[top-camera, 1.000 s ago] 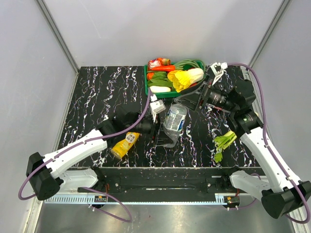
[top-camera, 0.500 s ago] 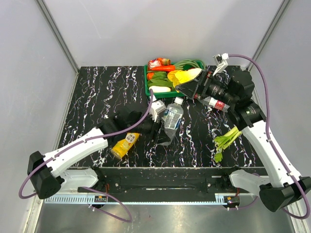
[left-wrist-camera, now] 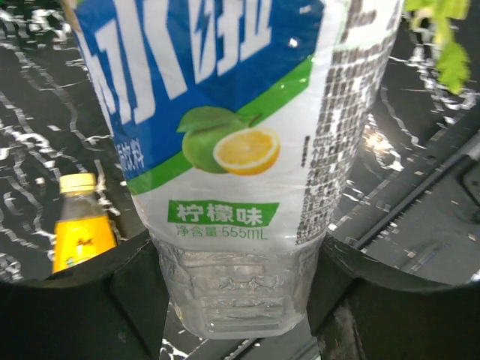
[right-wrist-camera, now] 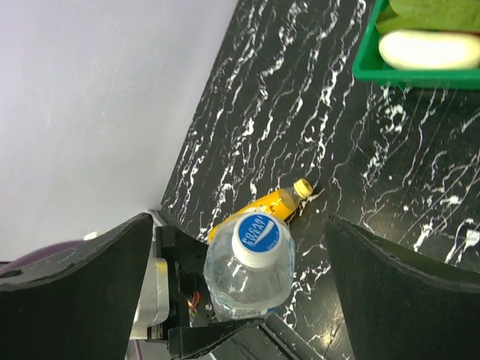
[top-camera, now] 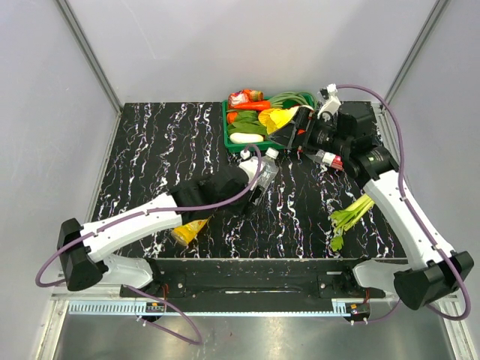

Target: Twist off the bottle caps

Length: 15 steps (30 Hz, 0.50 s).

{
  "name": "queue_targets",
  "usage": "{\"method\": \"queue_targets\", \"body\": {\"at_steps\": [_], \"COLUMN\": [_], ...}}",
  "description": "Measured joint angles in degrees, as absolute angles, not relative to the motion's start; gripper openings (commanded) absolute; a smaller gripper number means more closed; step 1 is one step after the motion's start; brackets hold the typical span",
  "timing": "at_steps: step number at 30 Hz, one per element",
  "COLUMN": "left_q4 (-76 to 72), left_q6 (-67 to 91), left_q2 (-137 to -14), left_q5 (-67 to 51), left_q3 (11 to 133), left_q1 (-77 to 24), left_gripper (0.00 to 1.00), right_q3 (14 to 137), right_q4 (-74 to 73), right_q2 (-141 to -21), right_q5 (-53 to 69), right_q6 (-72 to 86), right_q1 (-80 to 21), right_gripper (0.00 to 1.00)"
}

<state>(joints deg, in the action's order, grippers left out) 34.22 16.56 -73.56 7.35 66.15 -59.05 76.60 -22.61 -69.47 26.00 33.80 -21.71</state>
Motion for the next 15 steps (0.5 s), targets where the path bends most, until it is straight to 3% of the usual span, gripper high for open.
{"method": "queue_targets", "body": {"at_steps": [12,15], "left_q4": [45.3,47.1], "left_q6": [17.0,17.0], "left_q2": [-81.6,-83.6], "left_q5": [30.5,34.0], "left_q3": [74.3,75.9], "left_q1": [-66.6,-67.3], "left_gripper": [0.32,0.32], "right_q3": [76.6,76.6], "right_q4": [-25.2,-25.2], "right_q2": [-74.8,-76.4], "right_q5": [28.2,29.7], "right_q6": [36.4,37.0], "right_q1": [-21.7,-21.7], "right_gripper": [0.99,0.91]}}
